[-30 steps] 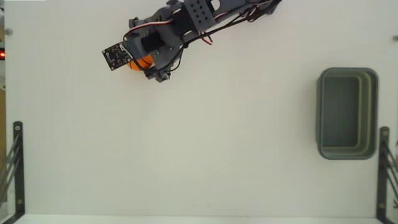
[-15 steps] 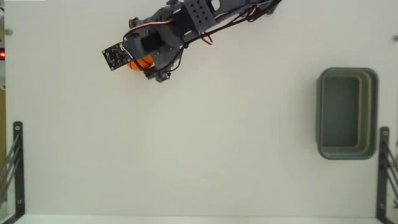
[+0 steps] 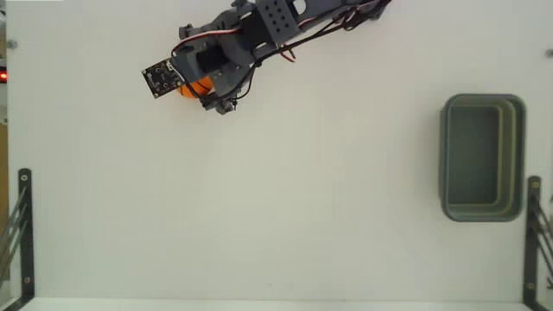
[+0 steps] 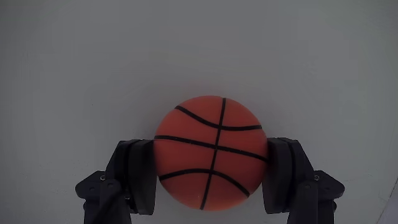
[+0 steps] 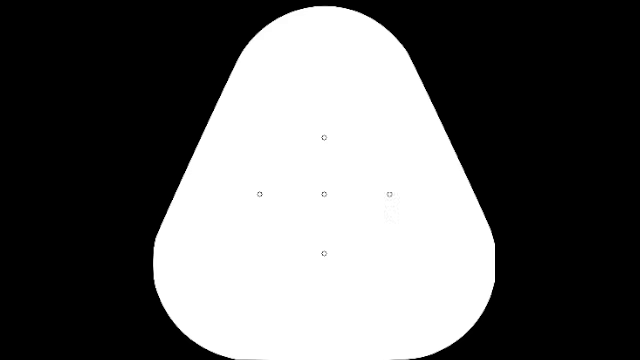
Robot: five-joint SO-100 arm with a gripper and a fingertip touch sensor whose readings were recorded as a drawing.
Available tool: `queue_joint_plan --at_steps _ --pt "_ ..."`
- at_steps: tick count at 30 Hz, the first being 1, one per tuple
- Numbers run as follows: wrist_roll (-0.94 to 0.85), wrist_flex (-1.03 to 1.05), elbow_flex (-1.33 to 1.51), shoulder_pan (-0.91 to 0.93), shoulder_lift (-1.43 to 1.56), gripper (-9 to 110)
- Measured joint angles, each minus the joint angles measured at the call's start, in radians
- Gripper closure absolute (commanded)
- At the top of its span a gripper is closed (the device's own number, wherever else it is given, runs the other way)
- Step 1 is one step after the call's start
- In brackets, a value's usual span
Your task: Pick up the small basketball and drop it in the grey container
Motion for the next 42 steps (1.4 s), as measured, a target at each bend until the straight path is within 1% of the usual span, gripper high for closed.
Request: queue_joint_plan --at_steps 42 --pt "0.0 0.0 0.0 0.0 0.0 10"
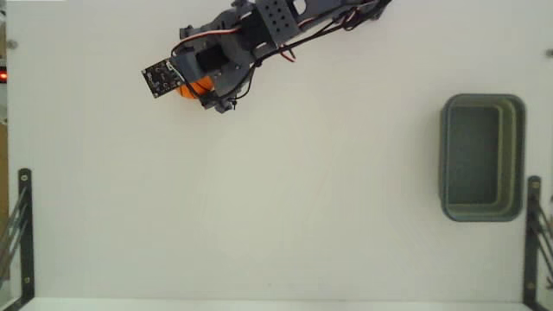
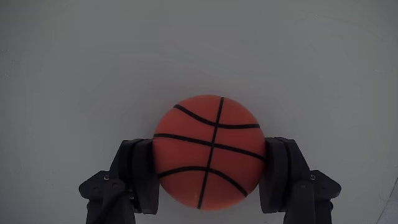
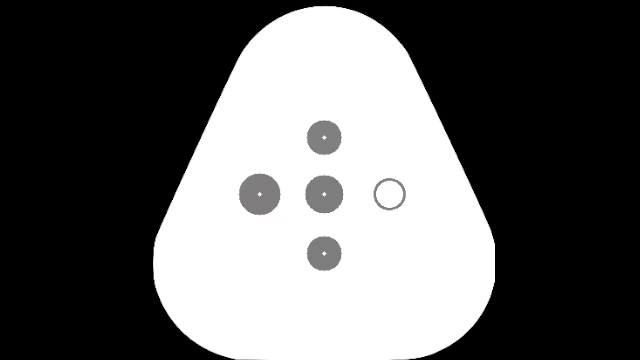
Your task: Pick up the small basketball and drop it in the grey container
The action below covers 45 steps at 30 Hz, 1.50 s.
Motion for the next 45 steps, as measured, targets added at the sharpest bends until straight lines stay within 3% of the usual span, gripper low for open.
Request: queue_joint_plan --at_steps 45 --pt "0.0 0.021 -0.011 0.0 0.0 16"
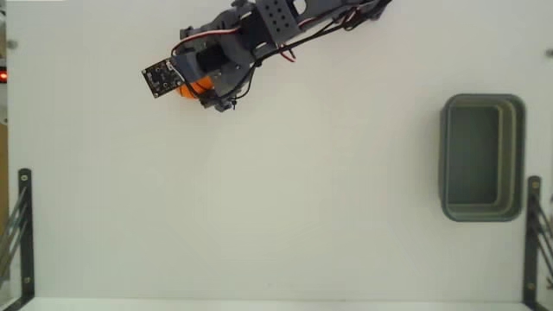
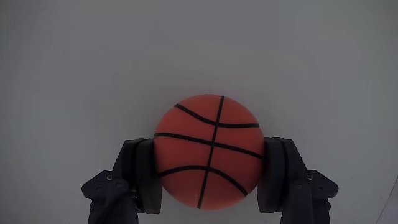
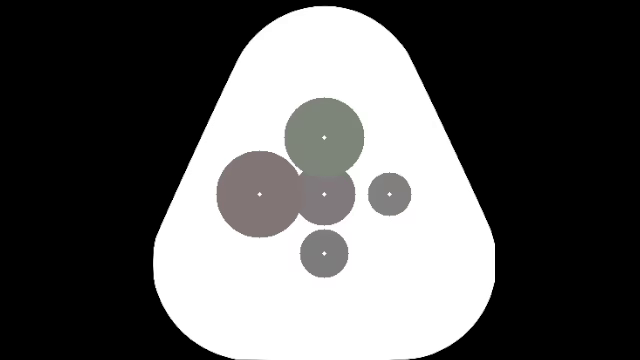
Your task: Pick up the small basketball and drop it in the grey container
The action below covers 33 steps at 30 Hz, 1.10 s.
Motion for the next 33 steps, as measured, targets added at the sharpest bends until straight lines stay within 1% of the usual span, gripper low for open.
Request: queue_joint_plan --at_steps 12,33 --pt "0.0 0.146 -0.114 0.0 0.0 16" --pt "0.0 0.4 -0.393 0.0 0.0 16"
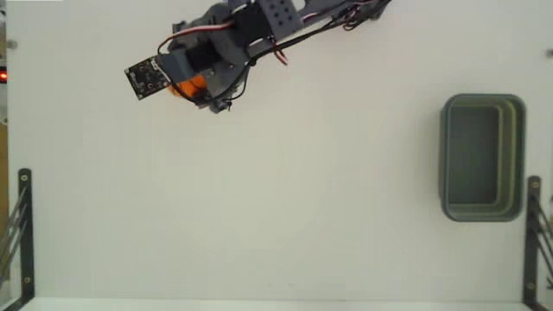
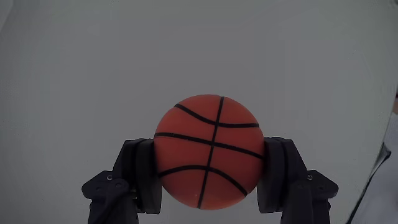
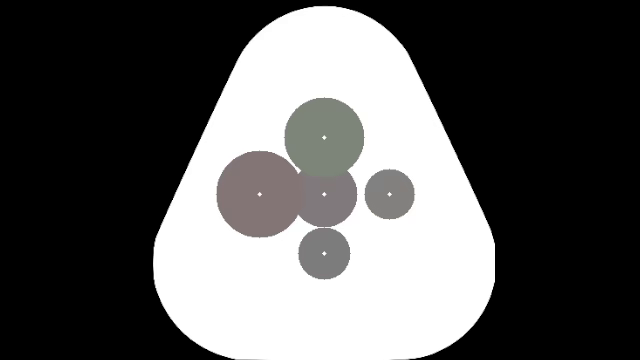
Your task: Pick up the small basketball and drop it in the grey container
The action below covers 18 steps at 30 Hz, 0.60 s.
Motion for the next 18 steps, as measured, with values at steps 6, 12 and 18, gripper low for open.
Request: queue_joint_plan --at_steps 6,12,18 --pt "0.0 0.072 -0.078 0.0 -0.006 16" --pt "0.0 0.132 -0.166 0.002 -0.026 16" --pt "0.0 0.181 -0.232 0.0 -0.034 16"
